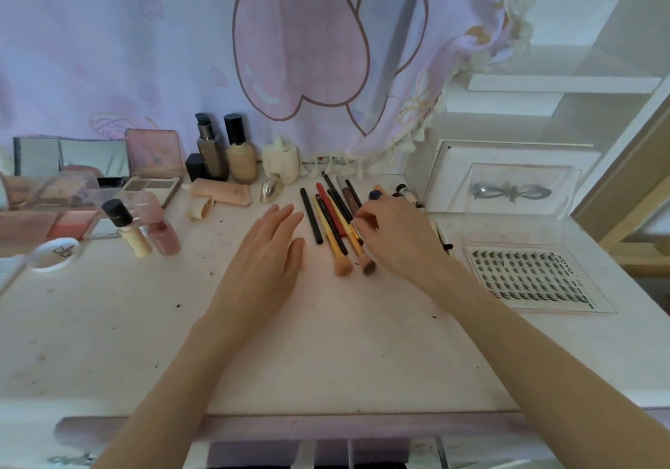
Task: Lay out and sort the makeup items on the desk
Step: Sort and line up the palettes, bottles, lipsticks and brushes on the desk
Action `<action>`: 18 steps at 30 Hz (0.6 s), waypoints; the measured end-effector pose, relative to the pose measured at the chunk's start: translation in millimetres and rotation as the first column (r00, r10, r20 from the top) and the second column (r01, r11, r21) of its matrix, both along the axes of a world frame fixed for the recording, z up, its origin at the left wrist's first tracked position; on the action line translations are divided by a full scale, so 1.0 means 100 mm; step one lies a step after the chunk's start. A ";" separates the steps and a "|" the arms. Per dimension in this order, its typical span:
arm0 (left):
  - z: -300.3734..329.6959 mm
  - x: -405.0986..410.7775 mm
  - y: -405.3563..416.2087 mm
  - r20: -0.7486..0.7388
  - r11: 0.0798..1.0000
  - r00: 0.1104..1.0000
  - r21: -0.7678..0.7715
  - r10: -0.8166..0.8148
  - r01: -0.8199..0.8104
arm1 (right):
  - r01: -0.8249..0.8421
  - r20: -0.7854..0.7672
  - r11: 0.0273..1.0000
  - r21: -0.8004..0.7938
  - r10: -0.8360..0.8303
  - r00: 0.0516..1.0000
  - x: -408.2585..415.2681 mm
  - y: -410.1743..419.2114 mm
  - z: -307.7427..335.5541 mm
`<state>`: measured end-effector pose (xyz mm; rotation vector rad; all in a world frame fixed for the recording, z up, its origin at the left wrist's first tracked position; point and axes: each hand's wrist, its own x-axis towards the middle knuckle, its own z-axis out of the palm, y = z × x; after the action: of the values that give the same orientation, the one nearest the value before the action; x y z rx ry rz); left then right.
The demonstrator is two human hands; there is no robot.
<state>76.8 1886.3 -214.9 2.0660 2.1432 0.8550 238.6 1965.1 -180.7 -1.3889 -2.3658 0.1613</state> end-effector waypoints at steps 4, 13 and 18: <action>-0.15 -0.28 -0.10 0.012 0.982 0.993 -0.151 0.114 -0.111 | -0.013 0.036 0.997 -0.078 0.016 0.999 -0.29 0.19 0.00; -0.26 -0.34 -0.11 -0.166 0.968 0.978 -0.197 0.124 -0.156 | 0.207 0.067 0.973 -0.101 -0.200 0.977 -0.16 0.68 -0.20; -0.24 -0.34 -0.13 -0.162 0.969 0.980 -0.201 0.113 -0.145 | 0.242 0.069 0.968 -0.067 -0.237 0.969 -0.14 0.70 -0.23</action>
<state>42.4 1873.8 -238.6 1.9604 2.3497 0.4668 224.6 2035.0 -203.4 -1.7248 -2.2354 0.1438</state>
